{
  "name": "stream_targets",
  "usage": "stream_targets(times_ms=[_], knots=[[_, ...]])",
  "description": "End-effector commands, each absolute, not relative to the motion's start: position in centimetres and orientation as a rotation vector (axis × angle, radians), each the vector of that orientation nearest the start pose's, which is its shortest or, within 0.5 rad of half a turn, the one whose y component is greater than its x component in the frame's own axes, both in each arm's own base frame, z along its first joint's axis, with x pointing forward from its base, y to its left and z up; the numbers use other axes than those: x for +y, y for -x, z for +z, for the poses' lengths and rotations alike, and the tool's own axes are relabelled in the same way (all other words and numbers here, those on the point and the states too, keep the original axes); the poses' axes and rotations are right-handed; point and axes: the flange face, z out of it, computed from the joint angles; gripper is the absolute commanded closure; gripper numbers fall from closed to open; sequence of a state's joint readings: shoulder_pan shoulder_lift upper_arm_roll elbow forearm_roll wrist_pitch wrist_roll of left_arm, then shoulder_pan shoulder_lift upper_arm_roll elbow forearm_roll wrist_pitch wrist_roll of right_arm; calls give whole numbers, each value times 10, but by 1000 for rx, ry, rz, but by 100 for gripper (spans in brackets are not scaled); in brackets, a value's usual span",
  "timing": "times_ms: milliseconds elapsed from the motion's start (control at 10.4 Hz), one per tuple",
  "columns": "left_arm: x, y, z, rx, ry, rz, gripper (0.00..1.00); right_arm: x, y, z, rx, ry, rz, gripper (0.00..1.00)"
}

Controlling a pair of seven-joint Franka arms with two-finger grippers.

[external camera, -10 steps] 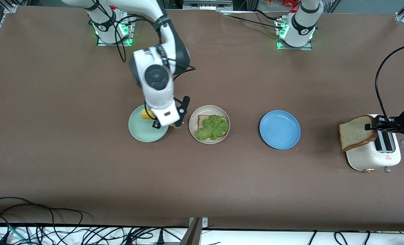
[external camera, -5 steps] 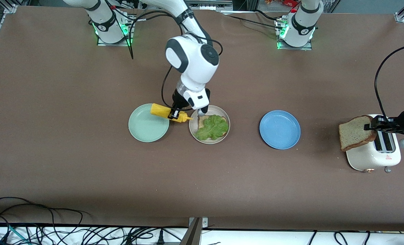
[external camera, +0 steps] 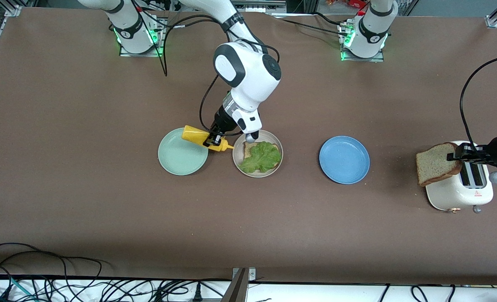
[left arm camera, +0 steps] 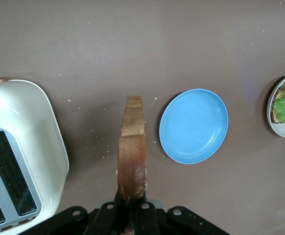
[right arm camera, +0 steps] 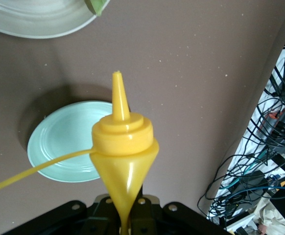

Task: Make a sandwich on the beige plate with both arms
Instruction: 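Tilt the mustard bottle over the lettuce with the right gripper, then return the mustard with the right gripper while the left gripper carries toast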

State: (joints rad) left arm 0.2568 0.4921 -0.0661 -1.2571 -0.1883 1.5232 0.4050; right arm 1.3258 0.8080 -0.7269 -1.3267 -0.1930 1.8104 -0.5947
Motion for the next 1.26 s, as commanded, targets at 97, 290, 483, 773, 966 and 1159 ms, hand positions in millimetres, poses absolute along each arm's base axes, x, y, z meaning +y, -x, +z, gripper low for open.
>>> stream_targets(times_ms=[97, 290, 483, 773, 966, 1159], knots=[[110, -667, 470, 387, 3421, 245, 100, 454, -547, 382, 1506, -1970, -163, 100], [107, -668, 469, 396, 3422, 250, 100, 402, -583, 409, 1490, -2222, -140, 100], [96, -670, 467, 417, 3433, 253, 100, 338, -619, 429, 1529, -2471, -101, 100], [74, -672, 461, 443, 3496, 275, 100, 279, -645, 426, 1548, -2706, -89, 100], [61, -675, 454, 445, 3578, 289, 100, 237, -661, 422, 1586, -2829, -52, 100], [36, -678, 438, 384, 3638, 382, 100, 179, -677, 412, 1643, -2971, 24, 100]])
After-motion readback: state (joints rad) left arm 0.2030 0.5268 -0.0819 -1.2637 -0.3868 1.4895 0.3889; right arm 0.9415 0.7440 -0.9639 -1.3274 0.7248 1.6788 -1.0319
